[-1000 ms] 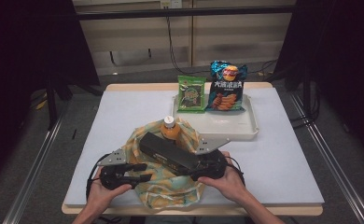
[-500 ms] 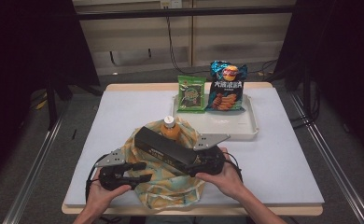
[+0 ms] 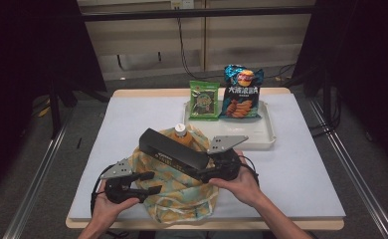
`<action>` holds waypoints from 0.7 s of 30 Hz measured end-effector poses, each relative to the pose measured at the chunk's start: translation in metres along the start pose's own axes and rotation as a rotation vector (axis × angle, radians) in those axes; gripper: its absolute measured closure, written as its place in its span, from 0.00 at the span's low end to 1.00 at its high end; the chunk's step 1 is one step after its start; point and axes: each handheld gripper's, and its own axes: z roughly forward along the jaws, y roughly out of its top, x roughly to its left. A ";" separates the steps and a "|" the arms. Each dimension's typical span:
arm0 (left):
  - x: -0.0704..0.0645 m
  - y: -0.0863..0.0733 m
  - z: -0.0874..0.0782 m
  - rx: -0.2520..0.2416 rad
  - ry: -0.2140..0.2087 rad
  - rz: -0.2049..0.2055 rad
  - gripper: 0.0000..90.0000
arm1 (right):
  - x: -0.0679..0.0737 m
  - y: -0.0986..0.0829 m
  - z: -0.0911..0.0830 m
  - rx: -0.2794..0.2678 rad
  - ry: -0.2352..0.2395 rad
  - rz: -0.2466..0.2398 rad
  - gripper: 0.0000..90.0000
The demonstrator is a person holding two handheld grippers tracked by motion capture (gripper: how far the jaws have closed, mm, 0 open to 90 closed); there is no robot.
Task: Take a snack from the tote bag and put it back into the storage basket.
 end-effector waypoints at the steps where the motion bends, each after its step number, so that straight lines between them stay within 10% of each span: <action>1: -0.001 0.000 -0.001 -0.006 0.001 -0.002 0.45 | -0.001 0.001 -0.005 -0.002 -0.001 0.003 0.48; 21: -0.005 0.002 0.001 -0.022 0.002 0.013 0.30 | -0.036 0.031 -0.052 -0.108 0.013 -0.031 0.48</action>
